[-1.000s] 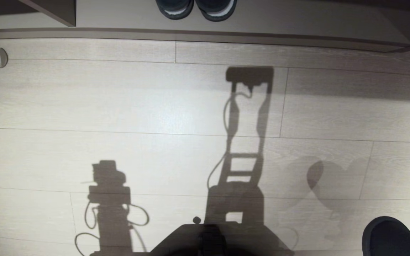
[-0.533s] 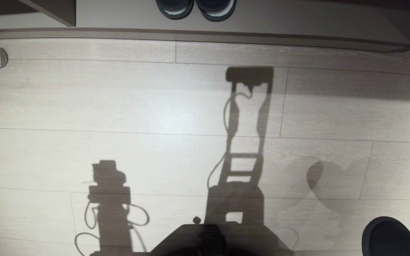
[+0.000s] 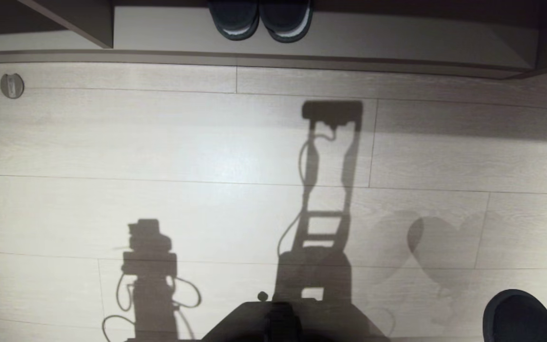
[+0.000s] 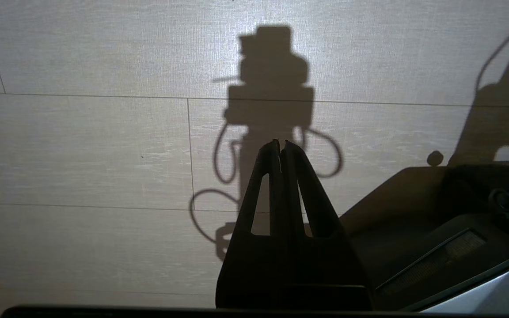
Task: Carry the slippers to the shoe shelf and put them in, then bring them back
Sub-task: Place the slippers on the floor
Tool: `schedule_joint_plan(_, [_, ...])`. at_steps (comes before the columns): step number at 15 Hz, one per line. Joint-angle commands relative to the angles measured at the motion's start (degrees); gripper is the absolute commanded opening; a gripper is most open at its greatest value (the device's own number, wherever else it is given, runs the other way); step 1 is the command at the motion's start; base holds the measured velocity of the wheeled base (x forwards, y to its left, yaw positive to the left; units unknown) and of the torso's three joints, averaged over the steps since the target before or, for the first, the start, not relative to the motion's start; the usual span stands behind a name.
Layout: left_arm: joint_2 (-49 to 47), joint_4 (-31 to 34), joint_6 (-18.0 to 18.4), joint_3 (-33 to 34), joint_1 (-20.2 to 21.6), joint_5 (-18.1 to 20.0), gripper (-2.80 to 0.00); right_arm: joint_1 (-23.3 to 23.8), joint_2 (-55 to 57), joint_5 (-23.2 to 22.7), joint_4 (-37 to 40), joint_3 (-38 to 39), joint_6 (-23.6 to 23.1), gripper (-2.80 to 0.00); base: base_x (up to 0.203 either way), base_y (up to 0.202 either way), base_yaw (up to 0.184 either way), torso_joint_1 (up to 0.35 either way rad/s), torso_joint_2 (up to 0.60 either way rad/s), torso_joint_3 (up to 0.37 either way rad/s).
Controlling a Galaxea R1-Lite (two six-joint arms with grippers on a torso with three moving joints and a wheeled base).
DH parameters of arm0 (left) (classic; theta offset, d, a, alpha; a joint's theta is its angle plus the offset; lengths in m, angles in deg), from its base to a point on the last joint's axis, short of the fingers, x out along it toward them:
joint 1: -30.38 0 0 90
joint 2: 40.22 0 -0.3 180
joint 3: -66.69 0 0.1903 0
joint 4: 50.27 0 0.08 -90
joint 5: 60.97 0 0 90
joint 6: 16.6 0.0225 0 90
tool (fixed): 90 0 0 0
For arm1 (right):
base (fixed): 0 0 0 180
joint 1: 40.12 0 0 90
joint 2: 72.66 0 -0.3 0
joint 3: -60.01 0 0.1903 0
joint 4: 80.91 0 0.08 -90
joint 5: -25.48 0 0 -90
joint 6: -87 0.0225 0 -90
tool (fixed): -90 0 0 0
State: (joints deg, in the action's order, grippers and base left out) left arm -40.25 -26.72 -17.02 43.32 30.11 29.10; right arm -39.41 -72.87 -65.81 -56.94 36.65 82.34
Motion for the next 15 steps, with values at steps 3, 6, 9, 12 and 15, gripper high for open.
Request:
schedule_joint_plan(3, [0.0,0.0,0.0,0.1,0.0,0.0,-2.8,0.0,0.0,0.1,0.0,0.0,0.1,-2.8,0.0,0.0,0.0,0.003,0.0,0.202])
schedule_joint_plan(6, [0.0,0.0,0.0,0.1,0.0,0.0,-2.8,0.0,0.1,0.1,0.0,0.0,0.0,-2.8,0.0,0.0,0.0,0.004,0.0,0.199])
schedule_joint_plan(9, [0.0,0.0,0.0,0.1,0.0,0.0,-2.8,0.0,0.0,0.1,0.0,0.0,0.0,-2.8,0.0,0.0,0.0,-0.001,0.0,0.202])
schedule_joint_plan(12, [0.0,0.0,0.0,0.1,0.0,0.0,-2.8,0.0,0.1,0.0,0.0,0.0,-0.1,-2.8,0.0,0.0,0.0,-0.001,0.0,0.204])
schedule_joint_plan(15, [0.0,0.0,0.0,0.1,0.0,0.0,-2.8,0.0,0.1,0.0,0.0,0.0,-0.1,-2.8,0.0,0.0,0.0,0.006,0.0,0.204])
